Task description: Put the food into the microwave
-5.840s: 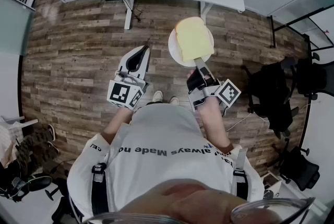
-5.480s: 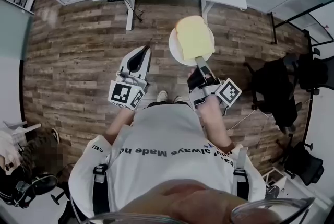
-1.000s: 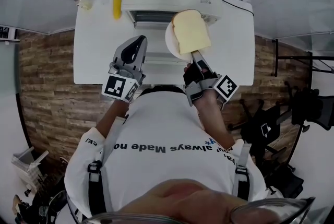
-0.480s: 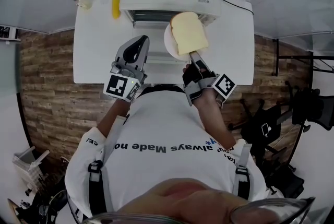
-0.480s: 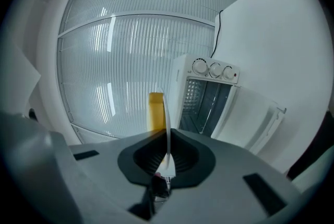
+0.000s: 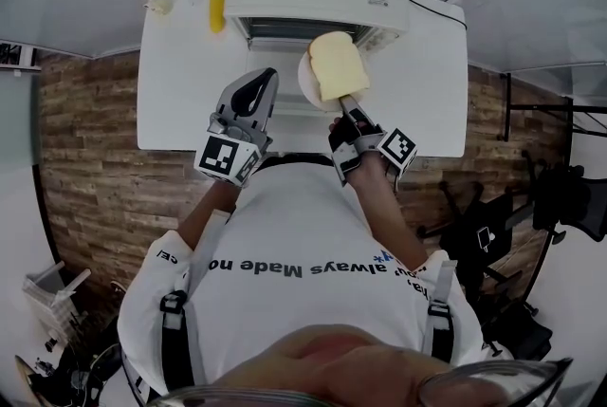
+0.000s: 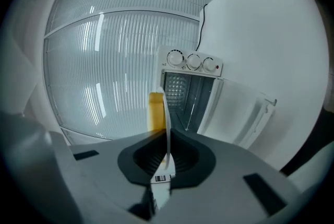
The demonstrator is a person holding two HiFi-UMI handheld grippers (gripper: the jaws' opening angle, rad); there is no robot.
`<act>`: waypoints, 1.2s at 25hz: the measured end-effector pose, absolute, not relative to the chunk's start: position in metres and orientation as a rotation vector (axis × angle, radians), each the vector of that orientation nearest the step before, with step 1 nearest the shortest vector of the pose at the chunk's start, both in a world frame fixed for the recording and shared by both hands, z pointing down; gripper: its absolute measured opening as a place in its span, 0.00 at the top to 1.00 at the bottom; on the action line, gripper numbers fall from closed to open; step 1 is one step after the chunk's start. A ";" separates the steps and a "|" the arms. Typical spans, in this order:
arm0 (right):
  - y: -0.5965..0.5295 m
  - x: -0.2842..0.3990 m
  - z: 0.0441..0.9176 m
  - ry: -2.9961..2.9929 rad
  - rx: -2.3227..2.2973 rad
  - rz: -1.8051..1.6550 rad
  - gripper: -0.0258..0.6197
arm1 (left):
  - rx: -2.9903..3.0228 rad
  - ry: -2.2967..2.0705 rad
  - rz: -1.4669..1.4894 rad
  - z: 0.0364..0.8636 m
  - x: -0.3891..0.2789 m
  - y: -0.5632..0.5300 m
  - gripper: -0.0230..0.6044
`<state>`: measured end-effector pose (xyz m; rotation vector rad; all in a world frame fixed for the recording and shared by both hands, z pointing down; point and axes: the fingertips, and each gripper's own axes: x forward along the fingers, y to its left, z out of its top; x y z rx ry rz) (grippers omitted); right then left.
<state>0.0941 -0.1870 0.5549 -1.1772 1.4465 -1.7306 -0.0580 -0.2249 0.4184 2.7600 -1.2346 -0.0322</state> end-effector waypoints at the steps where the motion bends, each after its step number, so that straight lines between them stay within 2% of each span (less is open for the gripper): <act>1: -0.189 0.093 0.562 1.442 -1.183 -1.739 0.93 | 2.759 -1.232 -0.029 0.419 -0.058 -0.225 0.94; 30: -0.308 0.075 0.666 1.400 -1.128 -1.783 0.93 | 2.739 -1.241 -0.004 0.430 -0.078 -0.252 0.94</act>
